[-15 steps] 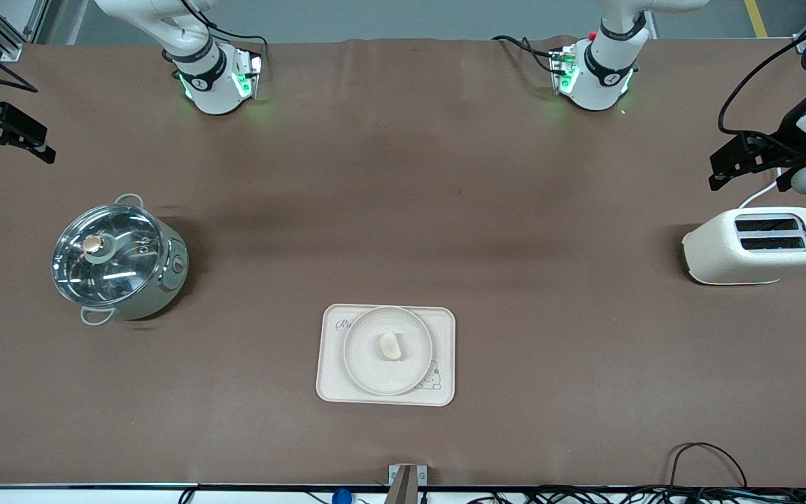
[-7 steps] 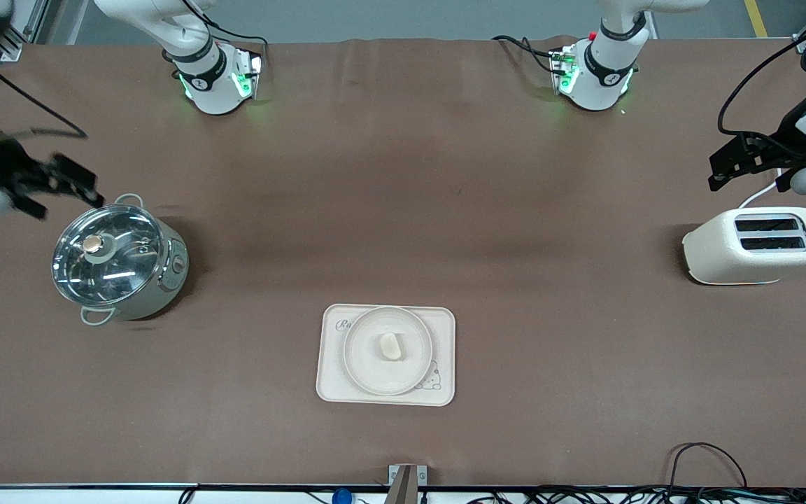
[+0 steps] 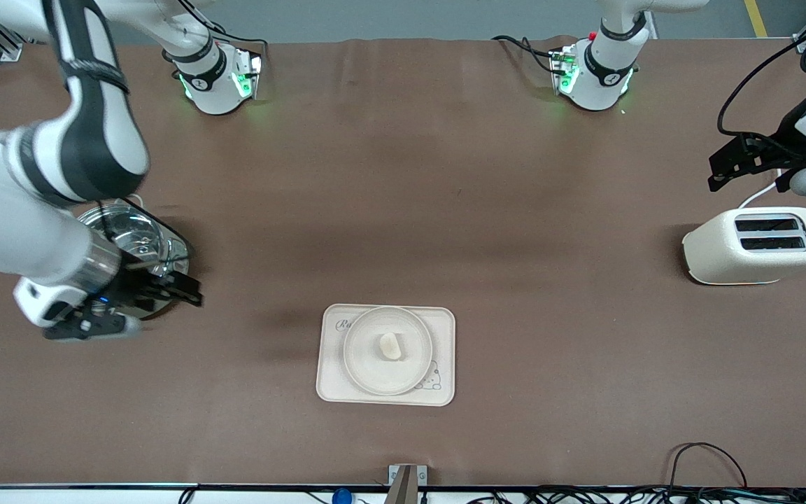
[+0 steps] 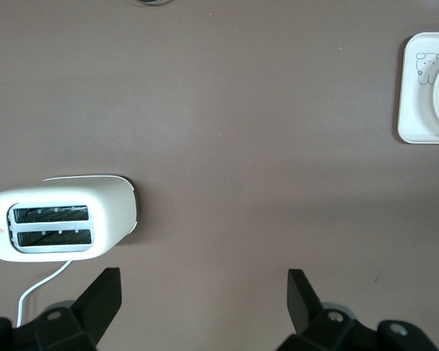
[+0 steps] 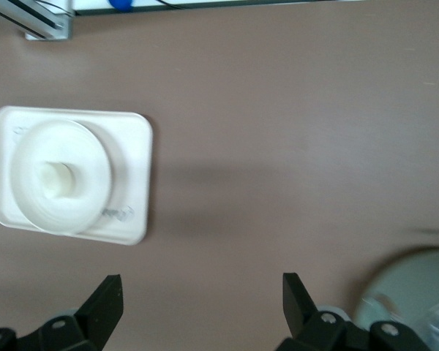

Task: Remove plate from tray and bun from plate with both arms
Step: 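Swing the right gripper past the steel pot toward the white tray, then lower the right gripper onto the rim of the white plate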

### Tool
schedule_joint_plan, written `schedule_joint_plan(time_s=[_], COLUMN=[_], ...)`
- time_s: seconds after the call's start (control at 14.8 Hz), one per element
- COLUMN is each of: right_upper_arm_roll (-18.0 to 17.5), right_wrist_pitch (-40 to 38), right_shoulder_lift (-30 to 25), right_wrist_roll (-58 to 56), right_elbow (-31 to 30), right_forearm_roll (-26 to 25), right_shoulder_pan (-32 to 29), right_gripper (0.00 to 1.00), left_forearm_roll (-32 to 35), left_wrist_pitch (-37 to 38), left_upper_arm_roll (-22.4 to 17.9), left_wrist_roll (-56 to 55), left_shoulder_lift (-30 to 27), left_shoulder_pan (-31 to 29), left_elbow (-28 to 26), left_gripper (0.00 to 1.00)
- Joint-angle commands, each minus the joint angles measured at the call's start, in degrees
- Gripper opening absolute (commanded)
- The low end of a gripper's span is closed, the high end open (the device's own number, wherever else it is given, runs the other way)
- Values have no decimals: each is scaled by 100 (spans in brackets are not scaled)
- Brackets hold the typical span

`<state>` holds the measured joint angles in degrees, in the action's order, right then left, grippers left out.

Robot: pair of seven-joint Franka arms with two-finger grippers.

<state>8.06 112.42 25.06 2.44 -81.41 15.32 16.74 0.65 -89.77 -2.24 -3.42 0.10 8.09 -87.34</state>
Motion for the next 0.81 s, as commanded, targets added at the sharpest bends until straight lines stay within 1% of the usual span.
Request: schedule_joint_plan(time_s=[0.0, 0.13, 0.27, 0.4, 0.47, 0.54, 0.74], right_upper_arm_roll=[12, -15, -251, -453, -463, -472, -542], right_wrist_pitch=[551, 1069, 1282, 1458, 1467, 1485, 1853], right_shoulder_lift=[595, 990, 1308, 1545, 1677, 1826, 2327], right_wrist_roll=[212, 230, 378, 660, 687, 696, 705], right_elbow=[266, 362, 486, 643, 714, 749, 1004], right_forearm_roll=[339, 366, 375, 645, 813, 875, 876], right_shoulder_pan=[249, 417, 462, 462, 462, 470, 567], right_gripper=[95, 94, 90, 90, 90, 88, 82], left_forearm_roll=[-39, -39, -48, -48, -48, -48, -48], left_wrist_pitch=[74, 74, 74, 74, 74, 74, 74], left_upper_arm_roll=[-14, -14, -14, -14, -14, -14, -14], left_wrist_roll=[8, 8, 69, 70, 44, 26, 78], left_shoulder_lift=[25, 25, 25, 25, 25, 25, 25], left_shoulder_pan=[0, 0, -9, -9, -9, -9, -18], left_elbow=[85, 86, 94, 85, 85, 85, 85], left_gripper=[100, 100, 100, 100, 100, 100, 100])
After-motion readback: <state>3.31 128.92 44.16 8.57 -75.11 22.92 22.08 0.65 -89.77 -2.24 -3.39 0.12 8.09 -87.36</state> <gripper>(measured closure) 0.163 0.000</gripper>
